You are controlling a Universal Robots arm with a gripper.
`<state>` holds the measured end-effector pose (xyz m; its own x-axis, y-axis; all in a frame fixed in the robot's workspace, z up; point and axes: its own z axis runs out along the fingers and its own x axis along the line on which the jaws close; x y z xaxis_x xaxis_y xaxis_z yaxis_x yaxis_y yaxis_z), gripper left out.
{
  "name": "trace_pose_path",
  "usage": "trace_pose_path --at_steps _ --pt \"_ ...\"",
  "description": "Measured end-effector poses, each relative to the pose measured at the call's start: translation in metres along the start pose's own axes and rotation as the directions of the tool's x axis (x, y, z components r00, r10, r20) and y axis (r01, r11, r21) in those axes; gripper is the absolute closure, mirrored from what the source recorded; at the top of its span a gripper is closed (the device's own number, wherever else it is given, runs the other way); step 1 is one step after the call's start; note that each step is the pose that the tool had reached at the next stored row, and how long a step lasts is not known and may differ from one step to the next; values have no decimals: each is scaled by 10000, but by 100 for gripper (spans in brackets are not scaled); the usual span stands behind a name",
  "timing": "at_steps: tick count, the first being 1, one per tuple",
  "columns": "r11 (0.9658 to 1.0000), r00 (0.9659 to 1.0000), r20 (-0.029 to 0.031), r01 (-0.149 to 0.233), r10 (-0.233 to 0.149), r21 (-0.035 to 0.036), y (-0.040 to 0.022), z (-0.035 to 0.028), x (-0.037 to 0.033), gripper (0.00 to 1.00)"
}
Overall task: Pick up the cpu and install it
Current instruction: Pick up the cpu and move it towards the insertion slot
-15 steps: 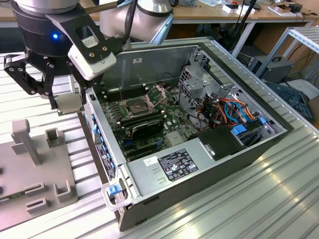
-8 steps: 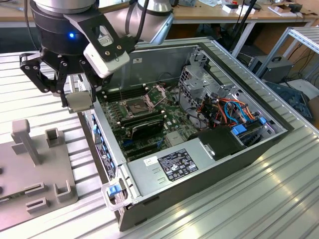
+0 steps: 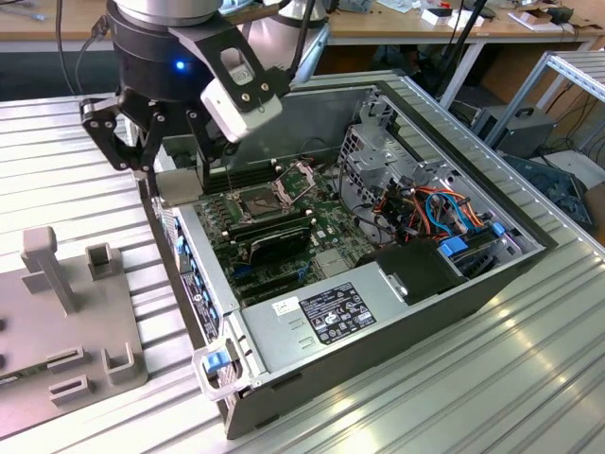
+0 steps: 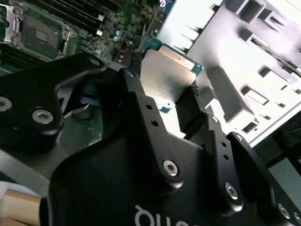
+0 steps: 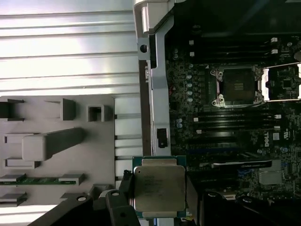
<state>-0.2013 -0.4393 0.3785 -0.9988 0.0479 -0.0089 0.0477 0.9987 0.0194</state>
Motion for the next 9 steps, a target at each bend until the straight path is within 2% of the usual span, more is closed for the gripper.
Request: trace_pose_path --at_steps 2,3,5,7,9 --pt "10000 10000 -1 -1 1 1 4 1 -69 45" --pt "10000 10000 -1 -2 2 1 7 3 -135 45" --pt "10000 10000 -1 1 -1 2 11 4 -223 45" --pt "10000 10000 0 -1 1 1 14 6 -278 45" --pt "10000 10000 -1 0 0 1 18 7 -368 45"
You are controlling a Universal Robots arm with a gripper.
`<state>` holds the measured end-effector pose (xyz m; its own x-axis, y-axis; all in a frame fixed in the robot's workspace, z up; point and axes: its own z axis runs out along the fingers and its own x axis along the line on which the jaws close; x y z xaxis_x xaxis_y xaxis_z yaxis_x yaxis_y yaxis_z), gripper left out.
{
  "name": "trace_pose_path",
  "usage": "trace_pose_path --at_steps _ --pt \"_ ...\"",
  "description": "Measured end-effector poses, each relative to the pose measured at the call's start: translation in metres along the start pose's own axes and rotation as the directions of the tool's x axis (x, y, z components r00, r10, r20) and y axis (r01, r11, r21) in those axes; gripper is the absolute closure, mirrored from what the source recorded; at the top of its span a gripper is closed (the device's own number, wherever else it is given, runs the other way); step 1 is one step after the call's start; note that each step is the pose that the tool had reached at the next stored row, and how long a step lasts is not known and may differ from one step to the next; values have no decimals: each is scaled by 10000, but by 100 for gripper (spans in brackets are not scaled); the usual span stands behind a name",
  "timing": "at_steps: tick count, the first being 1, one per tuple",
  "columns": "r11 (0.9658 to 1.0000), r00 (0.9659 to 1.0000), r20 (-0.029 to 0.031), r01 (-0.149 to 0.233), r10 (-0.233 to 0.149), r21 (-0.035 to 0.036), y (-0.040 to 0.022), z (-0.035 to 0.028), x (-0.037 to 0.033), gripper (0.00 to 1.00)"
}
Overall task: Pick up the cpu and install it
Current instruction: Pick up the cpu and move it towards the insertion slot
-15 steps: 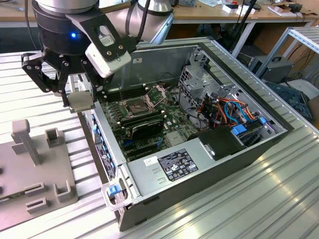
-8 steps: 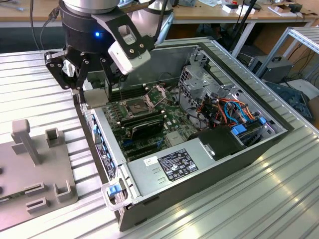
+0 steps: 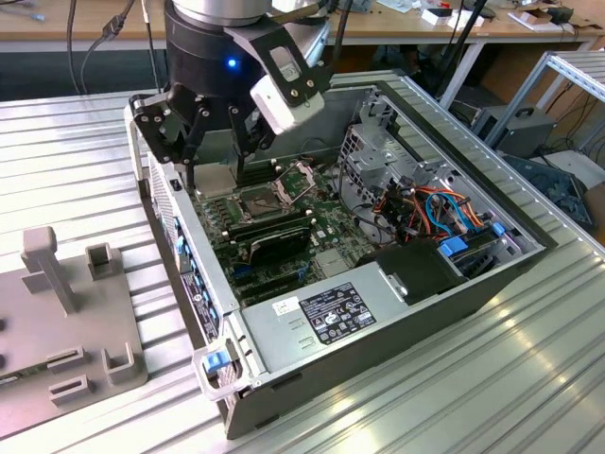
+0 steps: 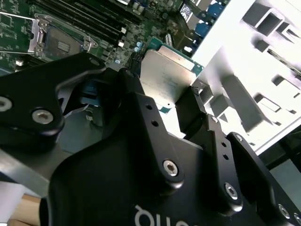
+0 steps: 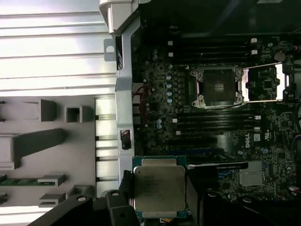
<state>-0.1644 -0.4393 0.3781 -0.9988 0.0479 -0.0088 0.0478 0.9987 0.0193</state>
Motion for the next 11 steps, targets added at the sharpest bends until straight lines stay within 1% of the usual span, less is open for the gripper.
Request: trace_pose_path --at_steps 3,4,6,8,11 --pt "10000 10000 0 -1 1 0 5 2 -98 45" --pt "10000 10000 0 0 0 0 7 3 -153 45" --pt "10000 10000 0 2 -2 1 10 3 -207 45" --pt "10000 10000 0 -1 1 -1 15 5 -305 45" --pt "10000 10000 0 1 -1 0 18 6 -384 45"
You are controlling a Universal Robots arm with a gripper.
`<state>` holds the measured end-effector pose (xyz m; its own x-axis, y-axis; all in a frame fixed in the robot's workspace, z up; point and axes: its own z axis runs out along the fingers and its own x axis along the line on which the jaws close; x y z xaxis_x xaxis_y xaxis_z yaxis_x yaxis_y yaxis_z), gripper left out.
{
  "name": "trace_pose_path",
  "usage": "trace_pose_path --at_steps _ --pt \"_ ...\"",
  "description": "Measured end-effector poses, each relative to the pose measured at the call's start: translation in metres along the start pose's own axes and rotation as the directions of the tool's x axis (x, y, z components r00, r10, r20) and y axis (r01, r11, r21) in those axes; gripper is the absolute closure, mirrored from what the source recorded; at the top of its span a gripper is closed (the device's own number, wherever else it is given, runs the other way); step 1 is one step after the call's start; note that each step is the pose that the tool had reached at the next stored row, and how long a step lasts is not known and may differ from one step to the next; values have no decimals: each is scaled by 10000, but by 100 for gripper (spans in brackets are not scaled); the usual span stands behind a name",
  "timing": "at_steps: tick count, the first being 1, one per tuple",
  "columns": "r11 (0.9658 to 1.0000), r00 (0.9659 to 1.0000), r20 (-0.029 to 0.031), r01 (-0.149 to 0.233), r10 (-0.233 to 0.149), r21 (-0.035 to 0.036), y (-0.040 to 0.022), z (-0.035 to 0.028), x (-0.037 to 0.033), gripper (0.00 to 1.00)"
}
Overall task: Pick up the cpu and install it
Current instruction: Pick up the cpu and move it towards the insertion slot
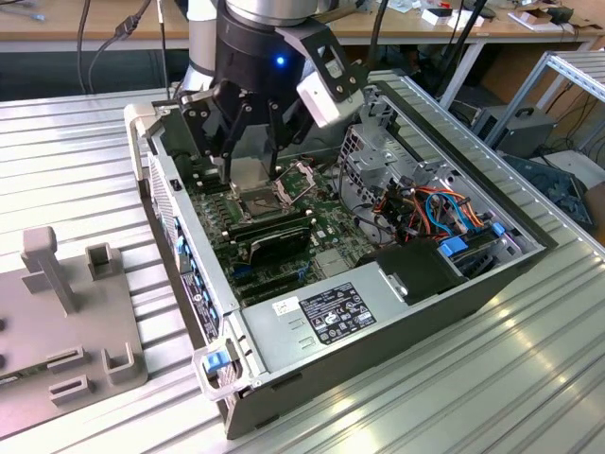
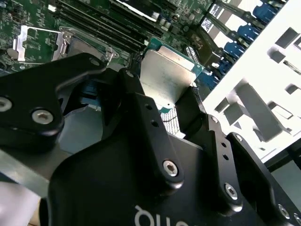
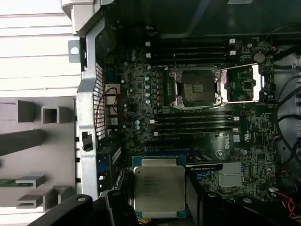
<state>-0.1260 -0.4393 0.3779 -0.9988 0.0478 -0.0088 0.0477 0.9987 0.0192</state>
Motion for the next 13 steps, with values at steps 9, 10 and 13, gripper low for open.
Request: trace_pose_path --at_steps 9,10,13 --pt "10000 10000 0 -2 2 0 11 3 -226 45" --pt "10000 10000 0 -3 3 0 11 3 -226 45" --pt "10000 10000 0 -1 1 0 11 3 -227 45"
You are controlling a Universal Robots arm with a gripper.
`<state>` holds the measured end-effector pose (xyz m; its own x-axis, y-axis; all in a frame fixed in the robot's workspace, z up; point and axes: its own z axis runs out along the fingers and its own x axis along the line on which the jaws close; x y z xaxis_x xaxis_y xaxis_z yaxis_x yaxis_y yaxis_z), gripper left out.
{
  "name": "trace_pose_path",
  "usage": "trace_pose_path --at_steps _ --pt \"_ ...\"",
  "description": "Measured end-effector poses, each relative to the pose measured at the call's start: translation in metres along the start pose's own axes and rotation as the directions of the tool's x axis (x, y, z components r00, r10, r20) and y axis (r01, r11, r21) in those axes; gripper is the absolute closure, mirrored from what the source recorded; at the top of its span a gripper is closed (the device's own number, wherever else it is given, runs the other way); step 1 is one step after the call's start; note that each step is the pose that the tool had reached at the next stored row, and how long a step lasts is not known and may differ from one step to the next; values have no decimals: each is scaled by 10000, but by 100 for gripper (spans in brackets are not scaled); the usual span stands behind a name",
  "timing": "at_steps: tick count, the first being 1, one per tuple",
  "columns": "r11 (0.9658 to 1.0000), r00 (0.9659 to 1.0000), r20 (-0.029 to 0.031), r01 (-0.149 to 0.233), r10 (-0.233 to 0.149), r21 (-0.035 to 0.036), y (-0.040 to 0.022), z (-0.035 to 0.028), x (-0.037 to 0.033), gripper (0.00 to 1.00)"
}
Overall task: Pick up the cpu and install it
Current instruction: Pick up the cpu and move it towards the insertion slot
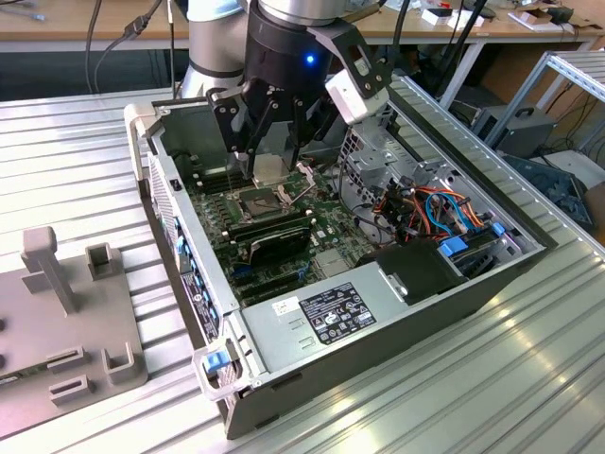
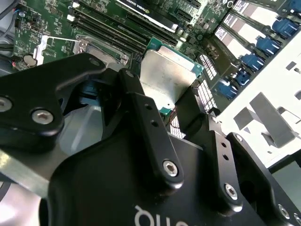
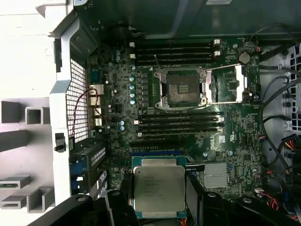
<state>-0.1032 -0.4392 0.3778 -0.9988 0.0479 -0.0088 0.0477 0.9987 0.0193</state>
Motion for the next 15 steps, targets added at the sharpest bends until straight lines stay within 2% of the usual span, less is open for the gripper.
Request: trace_pose_path --at_steps 4,8,12,15 --pt "10000 10000 0 0 0 0 2 1 -23 45" --pt "10000 10000 0 0 0 1 5 2 -100 45" --pt "10000 10000 0 0 0 0 12 7 -245 45" --pt "10000 10000 0 0 0 0 15 8 -311 45"
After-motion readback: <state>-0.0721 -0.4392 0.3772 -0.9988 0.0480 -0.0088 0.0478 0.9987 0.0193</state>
